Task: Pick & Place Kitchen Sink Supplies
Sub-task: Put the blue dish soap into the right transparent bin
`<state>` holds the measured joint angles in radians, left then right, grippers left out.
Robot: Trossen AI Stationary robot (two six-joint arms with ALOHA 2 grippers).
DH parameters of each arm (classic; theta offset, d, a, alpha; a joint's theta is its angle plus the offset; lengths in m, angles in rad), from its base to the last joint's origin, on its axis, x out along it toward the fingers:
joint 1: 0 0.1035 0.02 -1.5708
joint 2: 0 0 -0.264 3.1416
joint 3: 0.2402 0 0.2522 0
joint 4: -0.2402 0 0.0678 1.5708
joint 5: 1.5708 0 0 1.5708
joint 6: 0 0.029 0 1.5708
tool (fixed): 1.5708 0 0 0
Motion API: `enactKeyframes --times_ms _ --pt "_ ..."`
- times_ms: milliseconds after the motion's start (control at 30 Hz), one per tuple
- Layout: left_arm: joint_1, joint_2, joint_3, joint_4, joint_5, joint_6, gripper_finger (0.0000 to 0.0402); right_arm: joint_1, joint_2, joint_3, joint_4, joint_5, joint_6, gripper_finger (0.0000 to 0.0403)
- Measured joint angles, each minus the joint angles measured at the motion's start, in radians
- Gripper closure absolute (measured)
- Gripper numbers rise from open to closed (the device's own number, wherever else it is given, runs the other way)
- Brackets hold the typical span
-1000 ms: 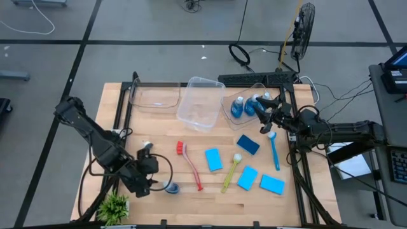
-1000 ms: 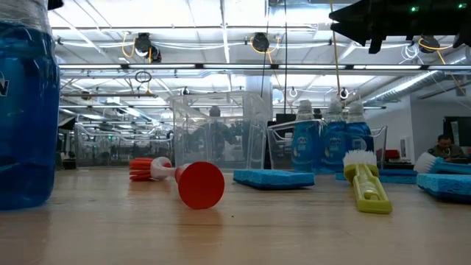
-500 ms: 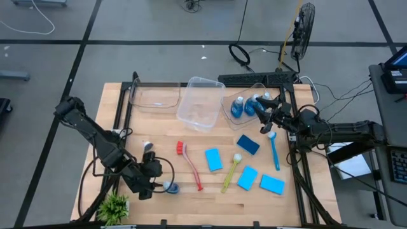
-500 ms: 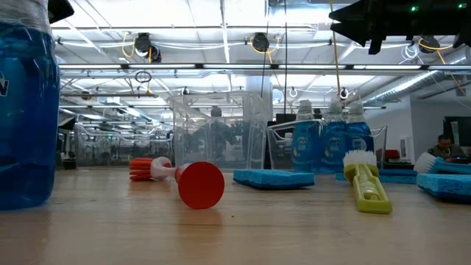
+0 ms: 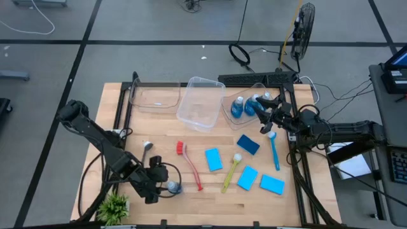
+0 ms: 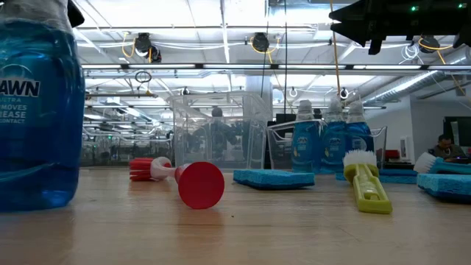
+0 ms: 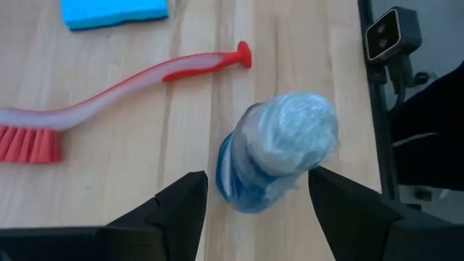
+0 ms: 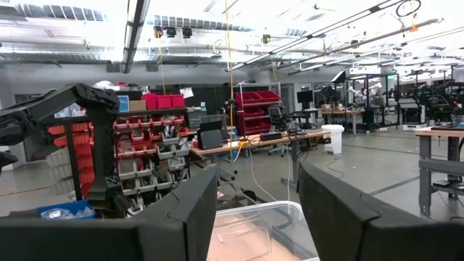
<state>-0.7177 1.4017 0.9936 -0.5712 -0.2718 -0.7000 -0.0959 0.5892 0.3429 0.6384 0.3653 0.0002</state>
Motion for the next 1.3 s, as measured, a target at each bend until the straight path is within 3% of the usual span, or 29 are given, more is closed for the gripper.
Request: enactKeyframes --times_ms 800,1300 --pt "0.065 0.079 0.0 0.161 0.009 0.015 0.0158 0.0 0.0 0.0 0.0 0.0 0.0 0.0227" --pt "0.065 0.079 0.0 0.18 0.017 0.054 0.0158 0.0 0.0 0.0 0.0 0.0 0.0 0.0227"
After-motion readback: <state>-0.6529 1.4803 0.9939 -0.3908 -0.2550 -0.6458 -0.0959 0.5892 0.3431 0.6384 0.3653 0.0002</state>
